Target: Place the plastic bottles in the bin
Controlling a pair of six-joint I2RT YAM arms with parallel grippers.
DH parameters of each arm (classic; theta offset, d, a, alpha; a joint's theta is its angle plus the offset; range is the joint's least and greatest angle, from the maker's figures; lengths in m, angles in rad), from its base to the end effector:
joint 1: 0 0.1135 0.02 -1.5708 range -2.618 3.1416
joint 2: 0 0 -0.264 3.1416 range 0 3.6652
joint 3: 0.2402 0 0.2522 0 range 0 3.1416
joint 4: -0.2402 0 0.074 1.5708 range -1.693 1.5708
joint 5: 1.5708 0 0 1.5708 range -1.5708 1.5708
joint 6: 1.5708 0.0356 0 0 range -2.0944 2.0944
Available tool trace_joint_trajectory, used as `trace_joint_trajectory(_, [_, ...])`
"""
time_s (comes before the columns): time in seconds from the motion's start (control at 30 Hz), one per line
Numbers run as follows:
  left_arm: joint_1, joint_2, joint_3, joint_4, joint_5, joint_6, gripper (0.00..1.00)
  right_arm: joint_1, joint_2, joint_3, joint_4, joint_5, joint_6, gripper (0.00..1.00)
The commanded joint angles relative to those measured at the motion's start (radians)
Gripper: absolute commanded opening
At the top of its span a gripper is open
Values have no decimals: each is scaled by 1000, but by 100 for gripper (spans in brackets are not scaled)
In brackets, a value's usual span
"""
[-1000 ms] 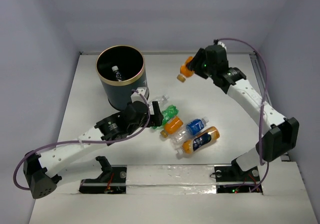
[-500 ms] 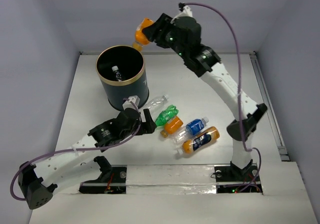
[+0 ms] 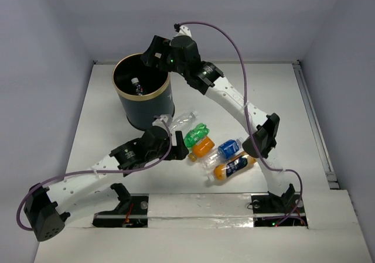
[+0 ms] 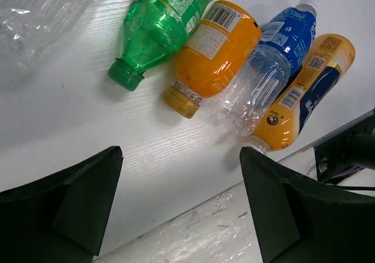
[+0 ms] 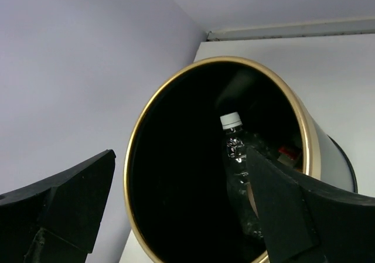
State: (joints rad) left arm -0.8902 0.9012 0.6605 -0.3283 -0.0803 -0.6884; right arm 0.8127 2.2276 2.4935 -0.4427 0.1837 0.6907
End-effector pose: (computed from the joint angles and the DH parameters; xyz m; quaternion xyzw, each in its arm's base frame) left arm 0.1284 -0.1541 0.2614 0.0691 0.8739 -0.3158 0.3630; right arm 0.3547 0.3652 0.4257 0.0122 0.7657 0.3851 0.5150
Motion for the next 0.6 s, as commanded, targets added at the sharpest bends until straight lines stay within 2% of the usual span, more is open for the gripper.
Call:
trace_joint_trajectory(0.0, [0,28,16,75,46,43,79,2,-117,4,70,-1,-45,99])
trace_joint_trajectory(0.1, [-18,68,53,95,57,69,79,2,-198,-79,88,3,-65,98])
trace_joint_trajectory(0.2, [-53,116,95,120,73,102,78,2,-340,-266,151,10,-77,72])
trace_joint_trajectory(0.23, [-65,129,108,124,74,110,77,2,-385,-327,168,17,-82,49])
trace_joint_trajectory(0.27, [-76,143,125,129,74,118,77,2,-431,-455,185,39,-83,40])
trace_joint_trajectory(0.33, [-116,194,171,141,71,139,77,-32,-584,-591,232,42,-71,22])
trace_joint_trajectory(0.4, [-150,257,230,149,65,156,76,-61,-685,-782,240,45,-53,15])
trace_joint_trajectory(0.43, [-168,281,252,150,60,174,75,-79,-786,-844,236,46,-36,12])
trace_joint_trajectory(0.5, [-234,356,327,153,48,191,72,-148,-888,-1015,211,43,-10,11])
trace_joint_trajectory(0.57, [-300,415,379,158,37,214,71,-229,-1035,-1112,191,22,3,11])
